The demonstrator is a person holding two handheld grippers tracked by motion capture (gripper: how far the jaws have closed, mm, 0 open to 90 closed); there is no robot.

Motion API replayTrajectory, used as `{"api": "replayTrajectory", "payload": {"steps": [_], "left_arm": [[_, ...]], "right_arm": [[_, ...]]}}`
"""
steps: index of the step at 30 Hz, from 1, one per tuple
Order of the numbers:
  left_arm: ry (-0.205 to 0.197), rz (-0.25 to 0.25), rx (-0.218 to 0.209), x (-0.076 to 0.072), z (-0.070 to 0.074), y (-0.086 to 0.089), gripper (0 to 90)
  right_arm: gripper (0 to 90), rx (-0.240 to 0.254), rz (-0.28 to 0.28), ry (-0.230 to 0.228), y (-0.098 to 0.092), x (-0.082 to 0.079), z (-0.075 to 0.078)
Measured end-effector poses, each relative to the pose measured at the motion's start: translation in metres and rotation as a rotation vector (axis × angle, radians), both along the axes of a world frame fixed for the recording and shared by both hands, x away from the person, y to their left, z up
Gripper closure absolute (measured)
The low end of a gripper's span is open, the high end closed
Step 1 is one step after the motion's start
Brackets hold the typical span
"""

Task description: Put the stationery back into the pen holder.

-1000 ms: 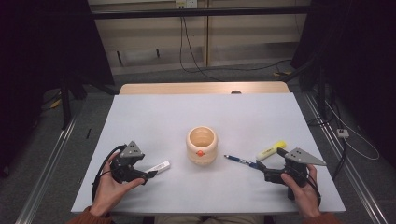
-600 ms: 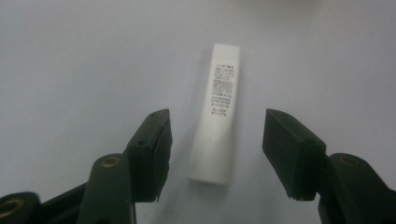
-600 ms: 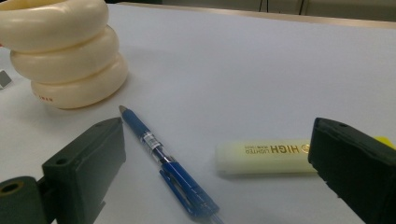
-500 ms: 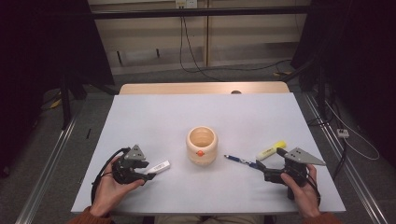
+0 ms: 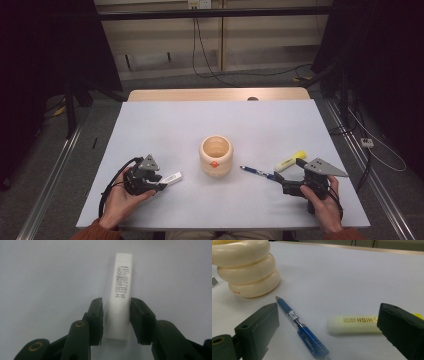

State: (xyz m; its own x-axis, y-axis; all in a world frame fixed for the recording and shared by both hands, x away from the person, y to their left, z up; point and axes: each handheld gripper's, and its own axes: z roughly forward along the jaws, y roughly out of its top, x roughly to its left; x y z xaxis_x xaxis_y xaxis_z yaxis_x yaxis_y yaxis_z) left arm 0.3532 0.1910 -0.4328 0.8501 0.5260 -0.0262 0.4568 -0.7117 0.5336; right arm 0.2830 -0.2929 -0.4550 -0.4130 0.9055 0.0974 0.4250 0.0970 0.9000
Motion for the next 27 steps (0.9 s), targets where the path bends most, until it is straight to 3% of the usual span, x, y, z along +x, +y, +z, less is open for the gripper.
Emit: {"api": "replayTrajectory", "payload": {"steps": [4, 7, 10, 11, 14, 15, 20, 21, 27], "left_arm": [[0.013, -0.012, 0.030, 0.0005, -0.0043, -0.0043, 63.5], [0.022, -0.005, 0.020, 0.0014, -0.0050, -0.0050, 65.4], [0.032, -0.024, 0.039, 0.0026, -0.0044, -0.0051, 65.8], [0.030, -0.001, 0.027, 0.0019, -0.0052, -0.0064, 66.0], [0.047, -0.023, 0.049, 0.0048, -0.0040, -0.0063, 66.6], [0.048, -0.006, 0.036, 0.0046, -0.0045, -0.0068, 66.7], [0.038, -0.008, 0.056, 0.0031, -0.0030, -0.0080, 67.7], [0.042, 0.006, 0.041, 0.0026, -0.0036, -0.0080, 67.7], [0.042, -0.002, 0.034, 0.0024, -0.0033, -0.0047, 67.8]], "right_arm": [[3.8, -0.001, 0.000, 0.001, 0.0002, -0.0001, 0.0001], [3.8, 0.000, 0.000, 0.002, 0.0003, -0.0002, 0.0001], [3.8, -0.001, 0.001, 0.003, 0.0003, 0.0000, 0.0000], [3.8, -0.001, 0.001, 0.002, 0.0004, 0.0001, -0.0001], [3.8, -0.001, 0.003, 0.002, 0.0007, 0.0000, -0.0001], [3.8, -0.001, 0.002, 0.002, 0.0007, 0.0000, -0.0001], [3.8, -0.002, 0.003, 0.002, 0.0005, 0.0001, -0.0001], [3.8, -0.003, 0.004, 0.004, 0.0004, 0.0001, -0.0002], [3.8, -0.003, 0.003, 0.004, 0.0003, 0.0001, -0.0003]]}}
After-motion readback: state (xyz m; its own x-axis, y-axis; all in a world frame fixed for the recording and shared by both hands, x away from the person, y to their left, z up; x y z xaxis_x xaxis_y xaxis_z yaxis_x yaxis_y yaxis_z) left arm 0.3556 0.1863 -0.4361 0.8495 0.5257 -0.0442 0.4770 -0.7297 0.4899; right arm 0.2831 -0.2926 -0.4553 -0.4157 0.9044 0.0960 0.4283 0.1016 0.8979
